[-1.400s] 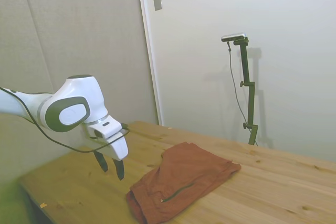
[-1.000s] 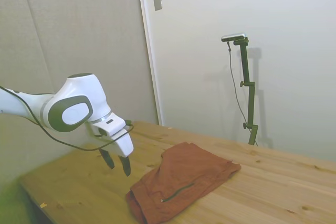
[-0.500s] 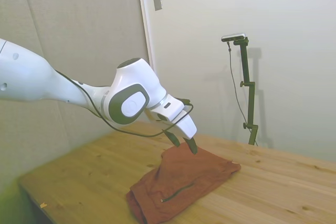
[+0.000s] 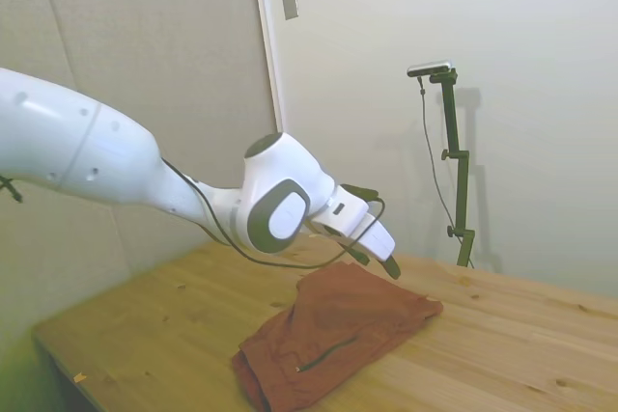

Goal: Unfold the shorts

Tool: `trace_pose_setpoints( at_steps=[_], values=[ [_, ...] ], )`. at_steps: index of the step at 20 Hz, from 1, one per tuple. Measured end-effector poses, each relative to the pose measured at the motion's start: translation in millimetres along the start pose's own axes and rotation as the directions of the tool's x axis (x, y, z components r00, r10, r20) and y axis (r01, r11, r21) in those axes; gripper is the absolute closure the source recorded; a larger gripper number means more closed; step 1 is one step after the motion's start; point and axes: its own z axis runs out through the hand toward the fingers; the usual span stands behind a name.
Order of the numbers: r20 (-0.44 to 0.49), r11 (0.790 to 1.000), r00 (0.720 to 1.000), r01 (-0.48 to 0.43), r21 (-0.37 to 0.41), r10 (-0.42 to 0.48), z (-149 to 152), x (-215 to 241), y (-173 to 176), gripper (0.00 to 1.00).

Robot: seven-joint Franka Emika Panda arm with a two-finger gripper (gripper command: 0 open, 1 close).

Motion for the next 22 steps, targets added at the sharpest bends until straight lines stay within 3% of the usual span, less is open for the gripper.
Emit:
trace_pose_setpoints(
  at_steps=[7,15,16,22],
  values=[
    [0.034,0.999,0.998,-0.047,0.002,0.047,67,-6,-19,0.0],
    [0.069,0.998,0.996,-0.056,-0.012,0.057,102,-4,-20,0.0],
    [0.072,0.998,0.996,-0.054,-0.017,0.055,104,-5,-20,1.0],
    [0.077,0.999,0.996,-0.046,-0.024,0.048,110,-7,-20,1.0]
  ],
)
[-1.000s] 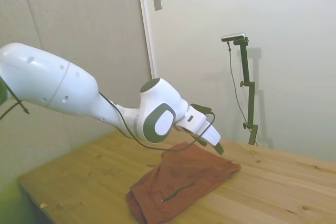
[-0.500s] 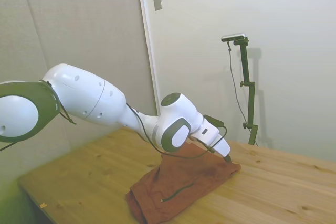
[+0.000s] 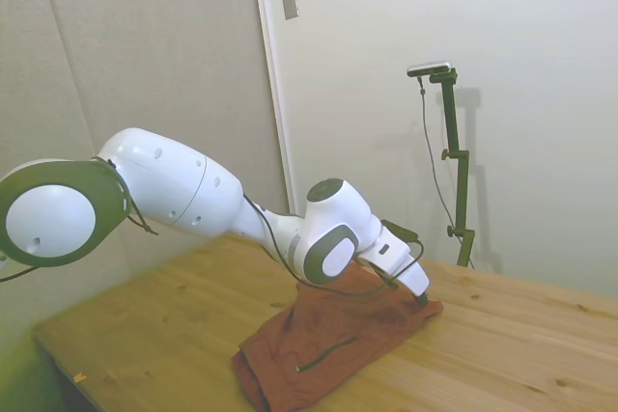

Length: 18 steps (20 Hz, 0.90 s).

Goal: Unfold the shorts

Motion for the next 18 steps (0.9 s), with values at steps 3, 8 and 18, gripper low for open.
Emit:
trace_pose_setpoints(
  at_steps=[3,8,18],
  values=[
    [-0.001,1.0,1.0,-0.001,-0.003,0.001,0.9,1.1,1.4,1.0],
    [0.002,1.0,1.0,0.004,-0.007,-0.004,3.2,0.0,2.1,1.0],
    [0.026,0.999,0.999,0.026,-0.039,-0.025,6.2,1.2,4.4,1.0]
  ],
)
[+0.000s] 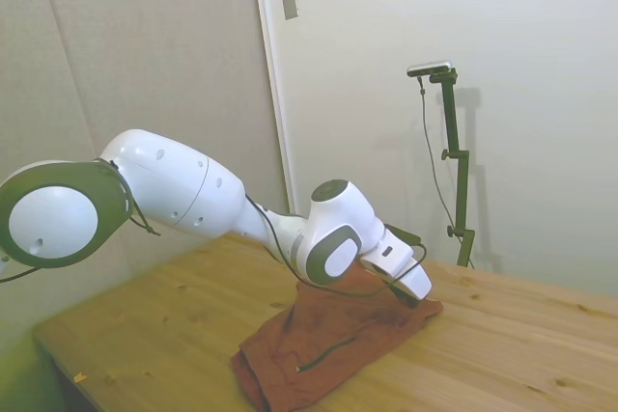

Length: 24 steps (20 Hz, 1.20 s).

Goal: Unfold the shorts

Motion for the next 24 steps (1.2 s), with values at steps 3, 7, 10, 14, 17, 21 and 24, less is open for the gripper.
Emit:
trace_pose_setpoints(
  at_steps=[3,7,10,14,17,21,24],
  values=[
    [0.001,1.0,1.0,0.003,-0.001,-0.003,0,1,-1,1.0],
    [0.003,1.0,1.0,0.006,0.001,-0.006,0,3,0,1.0],
    [0.016,1.0,1.0,0.016,0.0,-0.016,0,7,4,1.0],
    [0.055,0.999,0.998,0.034,0.005,-0.034,-5,15,9,1.0],
    [0.075,0.997,0.995,0.069,0.041,-0.072,-36,21,-2,1.0],
    [0.092,0.983,0.984,0.144,0.116,-0.155,-108,-1,-38,1.0],
    [0.084,0.961,0.965,0.234,0.147,-0.248,-142,-49,-78,1.0]
  ],
)
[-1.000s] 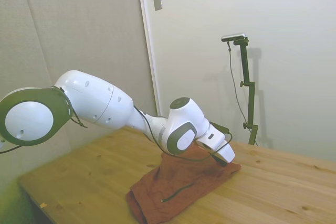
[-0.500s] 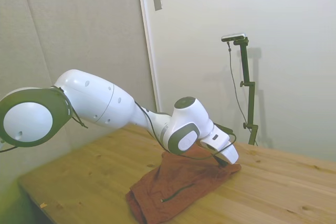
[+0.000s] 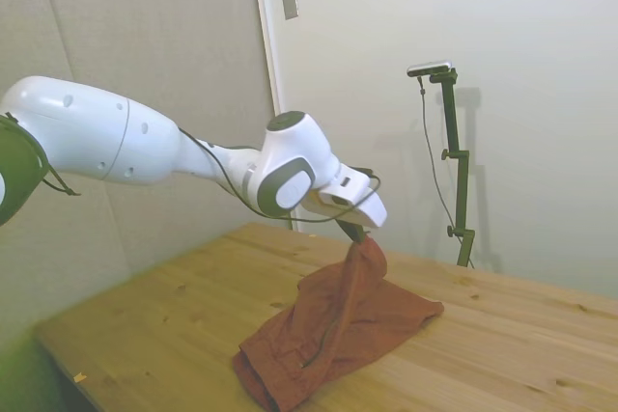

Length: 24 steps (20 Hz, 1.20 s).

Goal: Unfold the shorts

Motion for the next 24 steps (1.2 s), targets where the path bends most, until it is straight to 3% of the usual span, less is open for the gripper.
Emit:
trace_pose_setpoints(
  at_steps=[4,12,15,24],
  values=[
    [-0.011,0.999,0.999,0.047,0.007,-0.047,-2,-47,-69,1.0],
    [-0.029,0.989,0.989,0.145,0.021,-0.145,12,-123,-168,1.0],
    [-0.04,0.984,0.983,0.18,0.012,-0.179,27,-147,-185,1.0],
    [-0.132,0.982,0.974,0.188,0.004,-0.186,41,-159,-220,1.0]
  ],
)
